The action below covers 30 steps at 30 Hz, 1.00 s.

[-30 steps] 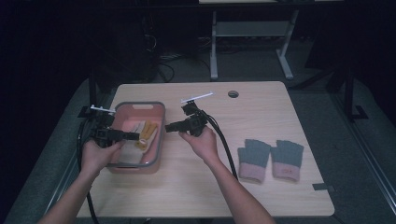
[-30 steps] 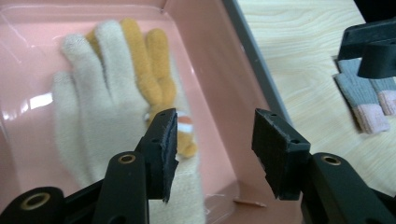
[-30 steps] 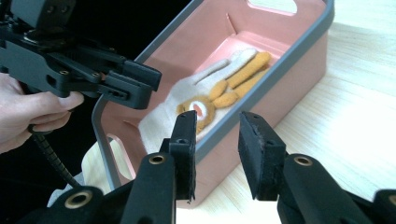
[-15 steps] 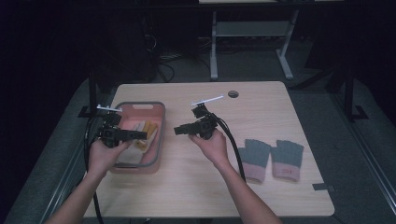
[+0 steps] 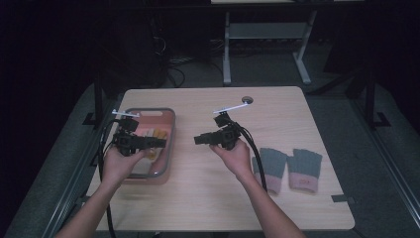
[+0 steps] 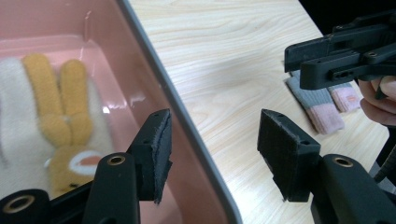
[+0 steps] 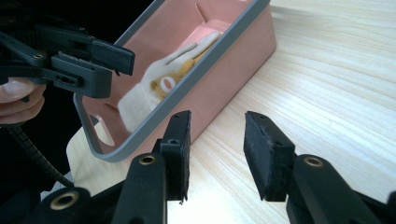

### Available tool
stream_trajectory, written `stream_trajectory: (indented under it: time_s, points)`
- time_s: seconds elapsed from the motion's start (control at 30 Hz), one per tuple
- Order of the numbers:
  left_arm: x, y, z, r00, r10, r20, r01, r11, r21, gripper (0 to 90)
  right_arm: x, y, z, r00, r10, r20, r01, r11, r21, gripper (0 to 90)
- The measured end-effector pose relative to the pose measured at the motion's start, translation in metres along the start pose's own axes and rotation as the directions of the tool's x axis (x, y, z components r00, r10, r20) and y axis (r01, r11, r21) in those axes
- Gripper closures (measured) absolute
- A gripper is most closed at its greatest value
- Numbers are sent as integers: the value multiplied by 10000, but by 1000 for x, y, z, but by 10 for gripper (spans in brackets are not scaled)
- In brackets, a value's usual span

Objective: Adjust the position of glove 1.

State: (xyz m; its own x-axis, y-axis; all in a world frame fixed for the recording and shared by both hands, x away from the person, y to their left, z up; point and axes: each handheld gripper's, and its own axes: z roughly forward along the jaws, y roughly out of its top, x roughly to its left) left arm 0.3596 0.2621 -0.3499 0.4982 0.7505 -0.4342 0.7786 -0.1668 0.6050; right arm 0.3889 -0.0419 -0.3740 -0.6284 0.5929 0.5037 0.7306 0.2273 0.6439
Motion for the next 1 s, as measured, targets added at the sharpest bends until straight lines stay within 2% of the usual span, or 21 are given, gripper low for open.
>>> stream_trajectory:
  time_s: [0.07,0.17,0.27,0.6,1.0]
  points:
    - [-2,1,2,10000,45,23,-45,10000,6,445,-1,-1,-3,10000,82,31,-82,10000,-24,610]
    - [-8,2,4,9991,409,-67,-409,9992,43,421,-4,-2,-7,9999,112,60,-112,9999,-51,606]
    - [-10,3,6,9986,524,8,-524,9986,54,415,-7,-3,-11,9998,152,150,-150,9998,-126,605]
    - [-19,4,12,9974,664,269,-665,9978,11,406,-15,-10,-22,9990,247,364,-243,9996,-122,602]
    - [-39,7,26,9941,894,615,-884,9959,-191,381,-20,-19,-44,9967,112,803,-95,9997,-214,583]
